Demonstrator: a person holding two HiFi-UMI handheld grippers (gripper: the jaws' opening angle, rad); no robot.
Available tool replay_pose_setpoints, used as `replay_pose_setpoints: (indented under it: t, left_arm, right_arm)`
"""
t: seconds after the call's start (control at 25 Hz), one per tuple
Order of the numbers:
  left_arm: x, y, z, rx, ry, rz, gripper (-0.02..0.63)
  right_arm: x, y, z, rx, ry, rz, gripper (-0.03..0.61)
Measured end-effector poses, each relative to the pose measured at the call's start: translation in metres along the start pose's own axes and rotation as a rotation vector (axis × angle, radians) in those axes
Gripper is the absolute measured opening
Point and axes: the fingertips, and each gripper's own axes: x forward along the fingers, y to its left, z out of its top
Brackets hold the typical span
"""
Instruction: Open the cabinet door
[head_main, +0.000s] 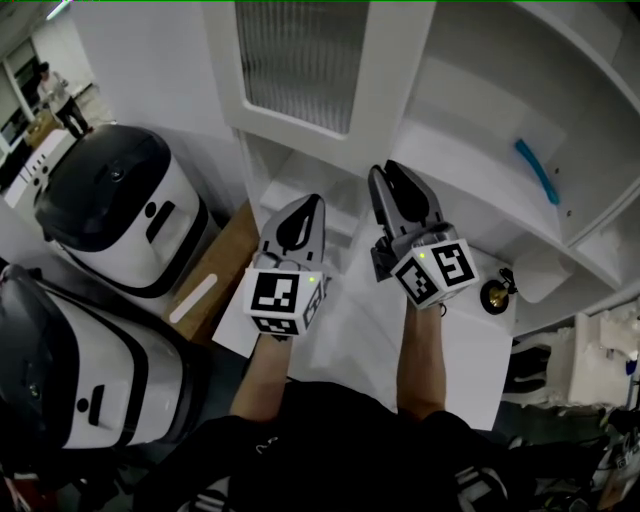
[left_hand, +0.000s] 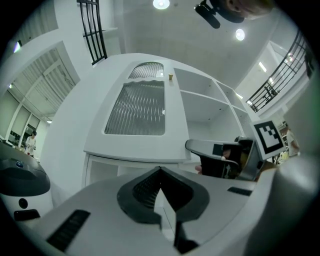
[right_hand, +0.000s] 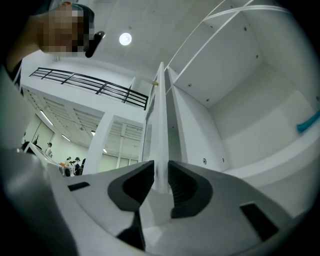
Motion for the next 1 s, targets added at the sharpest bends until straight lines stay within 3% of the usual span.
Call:
replay_pose_setpoints:
  t: [0.56, 1.0]
  left_arm:
    - [-0.029, 0.009, -0.005, -0.019, -0.003, 0.007, 0.011]
    - [-0.047, 0.018, -0.016, -0.047, 0.031, -0.044, 0.011]
  right_arm:
    - [-0.021, 0.053, 0.010, -0.040, 0.006, 0.039, 0.081]
    - [-0.028, 0.094, 0.011, -0.053, -0.005, 0.032, 0.080]
